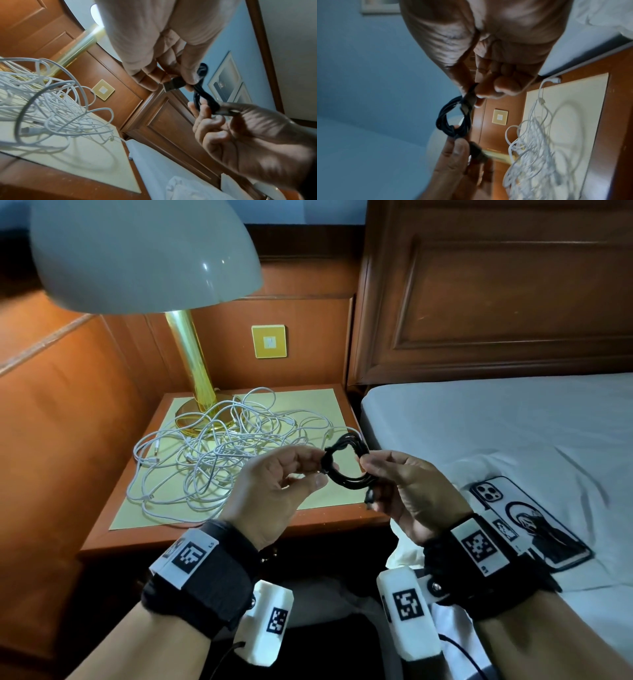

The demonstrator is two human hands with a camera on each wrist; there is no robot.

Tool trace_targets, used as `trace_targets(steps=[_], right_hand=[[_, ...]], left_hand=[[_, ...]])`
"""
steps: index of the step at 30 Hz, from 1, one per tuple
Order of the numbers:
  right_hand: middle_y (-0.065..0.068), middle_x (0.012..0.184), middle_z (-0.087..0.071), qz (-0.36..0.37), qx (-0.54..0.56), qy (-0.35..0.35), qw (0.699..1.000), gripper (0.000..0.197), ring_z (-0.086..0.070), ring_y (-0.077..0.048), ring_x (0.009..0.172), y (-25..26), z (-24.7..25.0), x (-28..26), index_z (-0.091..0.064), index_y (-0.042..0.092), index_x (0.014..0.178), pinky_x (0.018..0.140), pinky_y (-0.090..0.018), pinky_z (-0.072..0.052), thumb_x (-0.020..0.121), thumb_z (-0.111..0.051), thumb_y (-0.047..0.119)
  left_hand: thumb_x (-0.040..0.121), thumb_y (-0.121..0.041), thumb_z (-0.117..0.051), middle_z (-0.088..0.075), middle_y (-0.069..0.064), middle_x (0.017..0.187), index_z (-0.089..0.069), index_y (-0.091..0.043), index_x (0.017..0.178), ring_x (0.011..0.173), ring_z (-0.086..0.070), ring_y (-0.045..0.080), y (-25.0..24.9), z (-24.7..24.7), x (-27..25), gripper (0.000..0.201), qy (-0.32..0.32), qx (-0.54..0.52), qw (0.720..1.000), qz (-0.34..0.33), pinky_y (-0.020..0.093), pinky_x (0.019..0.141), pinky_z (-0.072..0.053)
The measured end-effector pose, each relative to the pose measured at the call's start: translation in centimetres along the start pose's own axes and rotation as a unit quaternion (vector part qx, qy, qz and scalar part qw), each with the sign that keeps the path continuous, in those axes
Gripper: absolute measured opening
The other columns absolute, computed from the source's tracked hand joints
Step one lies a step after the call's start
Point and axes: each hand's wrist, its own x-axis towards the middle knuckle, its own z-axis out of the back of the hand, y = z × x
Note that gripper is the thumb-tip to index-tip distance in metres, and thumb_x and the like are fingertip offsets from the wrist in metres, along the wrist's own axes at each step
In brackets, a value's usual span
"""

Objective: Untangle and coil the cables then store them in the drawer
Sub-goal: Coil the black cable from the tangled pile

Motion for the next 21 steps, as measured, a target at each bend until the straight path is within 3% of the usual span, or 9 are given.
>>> trace_targets(steps=[4,8,11,13,15,17,18,19,21], right_hand=[[-0.007,0.075,-0.074,0.118,-0.167,-0.080,0.976,0.012,-0.059,-0.014,0.053,-0.6,0.0,0.8,-0.074,0.017,0.091,0.051,-0.032,-0.046,0.081,-0.081,0.021],[-0.001,0.077,-0.076,0.113,-0.297,-0.084,0.944,0.012,-0.071,-0.015,0.066,-1.9,0.5,3.0,-0.072,0.021,0.090,0.073,-0.037,-0.061,0.083,-0.079,0.028],[-0.002,0.087,-0.075,0.073,-0.350,-0.100,0.928,0.011,-0.072,-0.021,0.078,-3.4,1.2,5.5,-0.070,0.026,0.084,0.080,-0.045,-0.060,0.081,-0.079,0.031],[0.001,0.089,-0.072,0.048,-0.354,-0.111,0.928,0.011,-0.070,-0.019,0.072,-4.3,1.7,6.8,-0.068,0.026,0.083,0.072,-0.045,-0.062,0.083,-0.078,0.030],[0.006,0.084,-0.070,0.025,-0.353,-0.122,0.927,0.012,-0.069,-0.017,0.065,-4.9,2.2,7.8,-0.066,0.026,0.080,0.067,-0.044,-0.062,0.084,-0.077,0.028],[0.006,0.079,-0.070,-0.001,-0.357,-0.130,0.925,0.013,-0.070,-0.019,0.062,-5.5,2.8,8.7,-0.067,0.024,0.078,0.067,-0.046,-0.062,0.085,-0.077,0.026],[0.003,0.076,-0.070,-0.017,-0.358,-0.135,0.924,0.013,-0.070,-0.020,0.061,-5.7,3.1,9.0,-0.067,0.023,0.076,0.068,-0.047,-0.062,0.085,-0.077,0.025],[0.001,0.073,-0.070,-0.032,-0.357,-0.139,0.923,0.014,-0.069,-0.021,0.059,-6.0,3.4,9.4,-0.068,0.020,0.075,0.069,-0.048,-0.062,0.085,-0.077,0.024],[-0.002,0.070,-0.070,-0.053,-0.357,-0.148,0.921,0.014,-0.069,-0.019,0.055,-6.5,4.0,10.1,-0.071,0.014,0.076,0.068,-0.044,-0.063,0.085,-0.076,0.024]], left_hand=[[0.083,0.000,-0.077,-0.078,-0.002,0.087,-0.074,-0.021,0.093,0.081,-0.072,0.013,1.3,-0.5,0.2,0.023,-0.019,0.013,0.996,0.083,0.033,0.077,-0.058],[0.080,-0.005,-0.082,-0.077,0.009,0.082,-0.072,-0.009,0.096,0.067,-0.067,0.018,3.5,-1.8,0.9,0.019,-0.053,0.012,0.985,0.165,0.038,0.072,-0.060],[0.080,-0.001,-0.077,-0.076,0.005,0.080,-0.073,-0.009,0.100,0.070,-0.068,0.019,5.5,-2.8,1.9,0.022,-0.023,0.040,0.977,0.210,0.045,0.081,-0.061],[0.075,-0.002,-0.072,-0.077,0.000,0.084,-0.075,-0.015,0.100,0.080,-0.071,0.027,6.4,-3.6,2.6,0.029,0.020,0.059,0.971,0.229,0.050,0.088,-0.057],[0.068,-0.008,-0.068,-0.078,-0.002,0.089,-0.077,-0.027,0.089,0.094,-0.072,0.033,6.8,-4.5,3.2,0.030,0.034,0.072,0.969,0.234,0.049,0.092,-0.056],[0.075,-0.003,-0.068,-0.078,-0.002,0.091,-0.076,-0.028,0.085,0.089,-0.073,0.025,7.1,-5.2,3.9,0.029,0.037,0.078,0.968,0.236,0.029,0.086,-0.056],[0.080,0.000,-0.066,-0.077,-0.002,0.089,-0.076,-0.026,0.087,0.081,-0.070,0.018,7.3,-5.5,4.2,0.028,0.044,0.083,0.966,0.239,0.016,0.075,-0.052],[0.085,0.000,-0.065,-0.074,-0.005,0.084,-0.074,-0.025,0.092,0.072,-0.064,0.010,7.3,-5.9,4.4,0.027,0.048,0.092,0.965,0.242,0.010,0.063,-0.046],[0.090,-0.005,-0.065,-0.063,-0.010,0.084,-0.070,-0.018,0.112,0.070,-0.053,0.004,7.7,-6.5,4.7,0.026,0.054,0.118,0.958,0.256,0.007,0.057,-0.035]])
